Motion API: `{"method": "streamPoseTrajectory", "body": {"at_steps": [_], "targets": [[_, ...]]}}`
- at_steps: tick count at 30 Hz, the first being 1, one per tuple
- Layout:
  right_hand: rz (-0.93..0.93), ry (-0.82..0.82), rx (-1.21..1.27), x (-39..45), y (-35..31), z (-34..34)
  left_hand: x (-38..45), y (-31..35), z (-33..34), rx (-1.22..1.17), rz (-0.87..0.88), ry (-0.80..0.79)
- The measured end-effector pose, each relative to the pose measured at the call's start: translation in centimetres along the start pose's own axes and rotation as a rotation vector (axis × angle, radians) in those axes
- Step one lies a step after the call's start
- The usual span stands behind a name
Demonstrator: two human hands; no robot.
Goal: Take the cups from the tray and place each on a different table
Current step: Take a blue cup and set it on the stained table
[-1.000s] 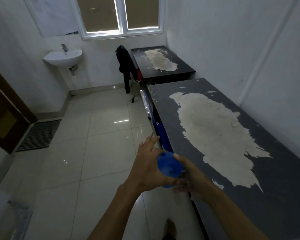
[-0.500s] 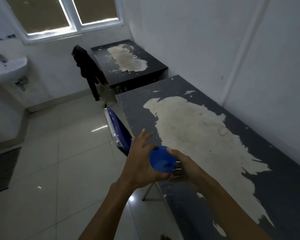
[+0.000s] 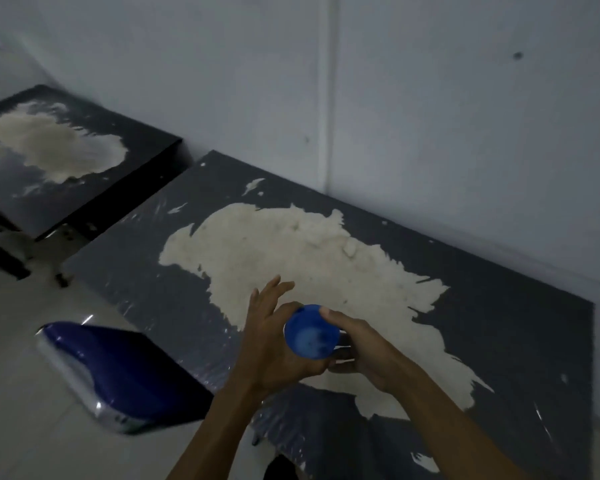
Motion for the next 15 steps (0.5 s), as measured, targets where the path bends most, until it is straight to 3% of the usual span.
{"method": "streamPoseTrajectory", "body": {"at_steps": [9, 15], "targets": [[0.128, 0.22, 0.201, 2.0, 0.3, -1.2, 4.0, -2.8, 3.8, -0.149, 0.161, -0.12], [0.15, 0.341, 0.285, 2.7, 1.1, -1.0, 5.0, -5.8, 6.0, -0.169, 0.149, -0.263]]}}
Point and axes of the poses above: each hand's wrist, its own x-axis towards the middle knuckle, its own z-axis out of the palm, y = z × x, the point moved 2 cm from there along x, towards the middle knuckle, and after that the axes turned 3 degrees about y, right-handed, at the moved point
